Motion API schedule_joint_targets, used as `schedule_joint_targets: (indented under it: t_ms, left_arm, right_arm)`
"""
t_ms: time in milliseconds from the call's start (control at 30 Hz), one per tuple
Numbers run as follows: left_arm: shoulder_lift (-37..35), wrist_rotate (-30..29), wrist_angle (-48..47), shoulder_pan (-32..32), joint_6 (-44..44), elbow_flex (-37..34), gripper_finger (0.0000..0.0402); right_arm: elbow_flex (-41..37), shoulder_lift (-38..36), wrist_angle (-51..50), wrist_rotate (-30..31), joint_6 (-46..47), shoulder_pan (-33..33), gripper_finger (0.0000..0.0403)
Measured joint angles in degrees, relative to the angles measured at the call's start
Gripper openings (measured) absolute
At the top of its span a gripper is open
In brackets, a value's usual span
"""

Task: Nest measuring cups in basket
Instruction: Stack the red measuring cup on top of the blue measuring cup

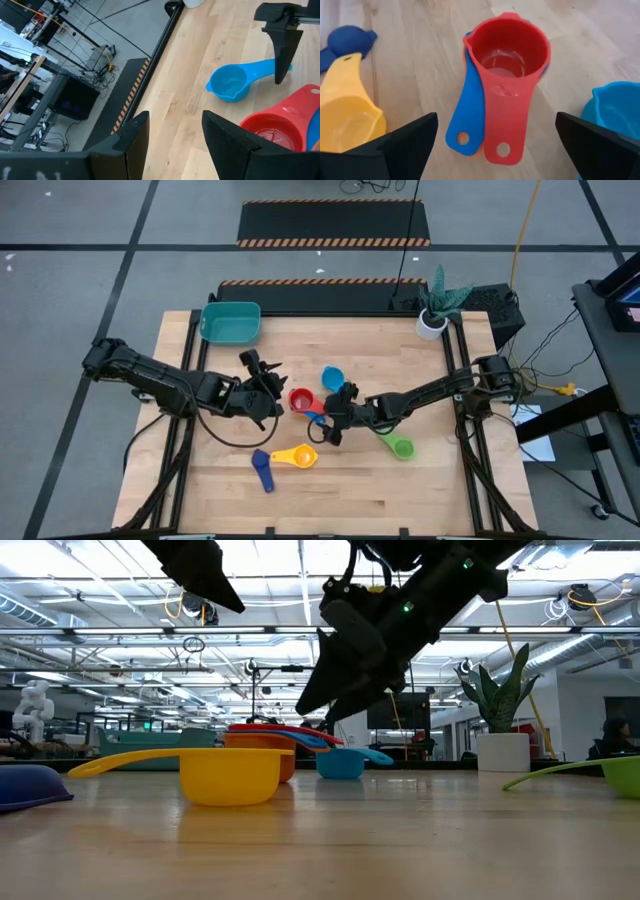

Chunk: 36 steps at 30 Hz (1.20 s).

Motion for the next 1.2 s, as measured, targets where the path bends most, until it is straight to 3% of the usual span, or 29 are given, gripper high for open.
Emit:
schedule_joint_targets:
  t_ms: [333, 700, 1200]
  left_arm:
    - [0.0, 0.1, 2.8, 0.0, 1.4, 0.0, 0.0186]
    - [0.0, 0.2, 2.9, 0.0, 2.1, 0.0, 0.0186]
    - [0.0, 0.2, 3.0, 0.0, 2.0, 0.0, 0.0186]
  right_arm:
    - [0.0, 4.1, 5.1, 2.0, -1.0, -1.1, 0.0400]
    - [0.0, 4.7, 4.7, -4.6, -1.8, -1.7, 0.0386]
    - [0.0, 4.7, 3.8, -4.8, -2.1, -2.4, 0.0269]
